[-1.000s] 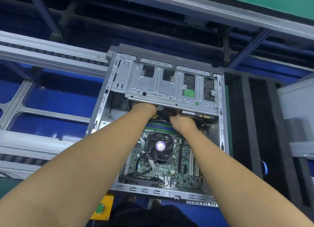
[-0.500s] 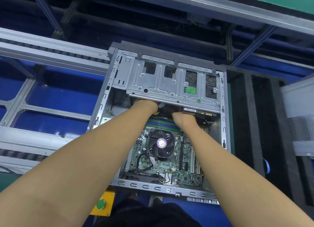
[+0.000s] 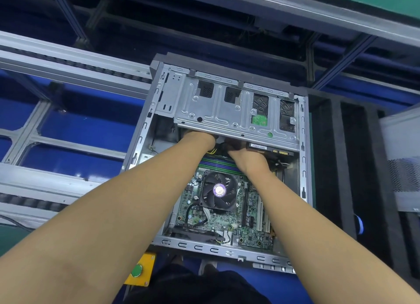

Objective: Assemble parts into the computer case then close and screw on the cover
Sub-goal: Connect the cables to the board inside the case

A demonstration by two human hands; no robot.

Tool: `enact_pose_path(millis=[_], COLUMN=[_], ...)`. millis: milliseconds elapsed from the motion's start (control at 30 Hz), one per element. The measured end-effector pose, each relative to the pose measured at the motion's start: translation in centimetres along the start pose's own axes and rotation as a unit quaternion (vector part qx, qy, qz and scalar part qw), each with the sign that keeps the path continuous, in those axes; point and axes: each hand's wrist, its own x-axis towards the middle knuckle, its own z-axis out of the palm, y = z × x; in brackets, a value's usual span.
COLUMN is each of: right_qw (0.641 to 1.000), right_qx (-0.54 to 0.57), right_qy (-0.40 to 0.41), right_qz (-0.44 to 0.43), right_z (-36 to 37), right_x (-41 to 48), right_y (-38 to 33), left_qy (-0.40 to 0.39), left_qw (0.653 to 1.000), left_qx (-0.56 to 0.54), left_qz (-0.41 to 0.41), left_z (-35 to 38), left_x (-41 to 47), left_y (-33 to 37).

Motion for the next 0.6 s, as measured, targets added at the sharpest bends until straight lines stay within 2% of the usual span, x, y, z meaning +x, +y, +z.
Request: enact_pose_path(millis=[167, 333, 467, 600], right_qw=[0.997, 0.996, 0.999, 1.0], right_qx=[0.032, 0.068, 0.018, 0.01], right_qy=[0.067, 0.05, 0.039, 0.012], right_qz=[-0.026, -0.004, 0.005, 0.021], right_z=[1.4, 1.7, 1.0, 0.4], right_x=[0.1, 0.5, 0.1, -0.2], right_y=[1.0, 0.9, 0.3, -0.3], left_qy=[-0.002, -0.013, -0.022, -0.006], left_qw=[1.0, 1.0, 1.0, 1.0], left_qx=[-0.016, -0.015, 0.009, -0.018], left_qz=[-0.001, -0.004, -0.007, 0.015], left_z=[0.1, 0.0, -0.1, -0.2], left_x=[0.0, -0.2, -0.1, 0.0], left_y=[0.0, 0.0, 0.1, 0.3])
